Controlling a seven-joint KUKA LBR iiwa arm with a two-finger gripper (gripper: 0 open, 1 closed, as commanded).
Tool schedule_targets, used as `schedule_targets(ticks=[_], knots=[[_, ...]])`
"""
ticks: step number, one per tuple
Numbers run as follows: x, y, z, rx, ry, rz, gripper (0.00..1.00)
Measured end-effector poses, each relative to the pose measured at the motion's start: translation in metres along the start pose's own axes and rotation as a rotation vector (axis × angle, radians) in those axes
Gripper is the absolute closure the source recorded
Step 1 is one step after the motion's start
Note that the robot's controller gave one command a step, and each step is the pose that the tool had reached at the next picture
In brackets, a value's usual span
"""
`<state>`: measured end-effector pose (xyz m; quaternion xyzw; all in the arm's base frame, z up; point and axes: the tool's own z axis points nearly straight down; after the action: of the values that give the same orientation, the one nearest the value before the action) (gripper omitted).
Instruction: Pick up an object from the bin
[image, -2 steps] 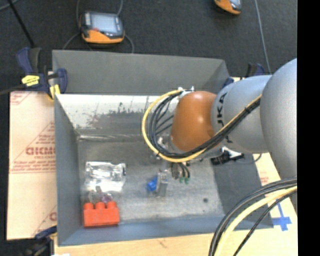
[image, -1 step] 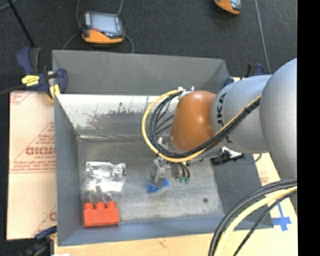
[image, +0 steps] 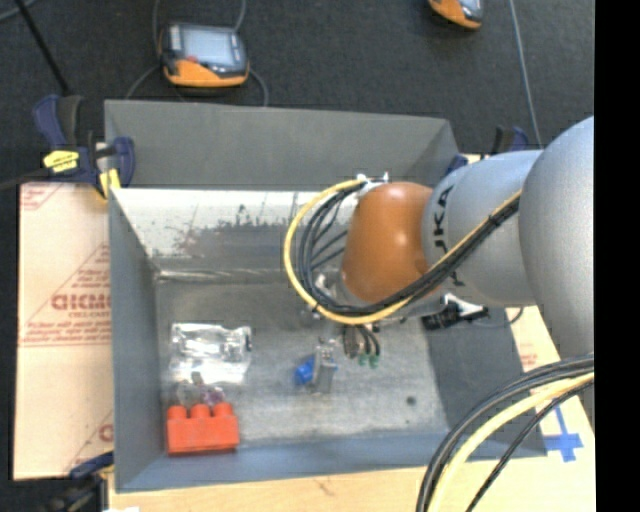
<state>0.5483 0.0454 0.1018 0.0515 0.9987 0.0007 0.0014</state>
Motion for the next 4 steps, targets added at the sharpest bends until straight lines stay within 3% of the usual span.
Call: schedule_targets(ticks=[1,2,3,4], knots=[[-0.0001,0.0000,-0.0001,0.000,0.000,0.001,1.00],[0.0000,0.0001,0.0000,0.000,0.000,0.001,0.00],[0.0000,0.0002,0.0000,0.000,0.000,0.002,1.00],[0.0000,0.0002,0.0000,0.000,0.000,0.003,0.00]])
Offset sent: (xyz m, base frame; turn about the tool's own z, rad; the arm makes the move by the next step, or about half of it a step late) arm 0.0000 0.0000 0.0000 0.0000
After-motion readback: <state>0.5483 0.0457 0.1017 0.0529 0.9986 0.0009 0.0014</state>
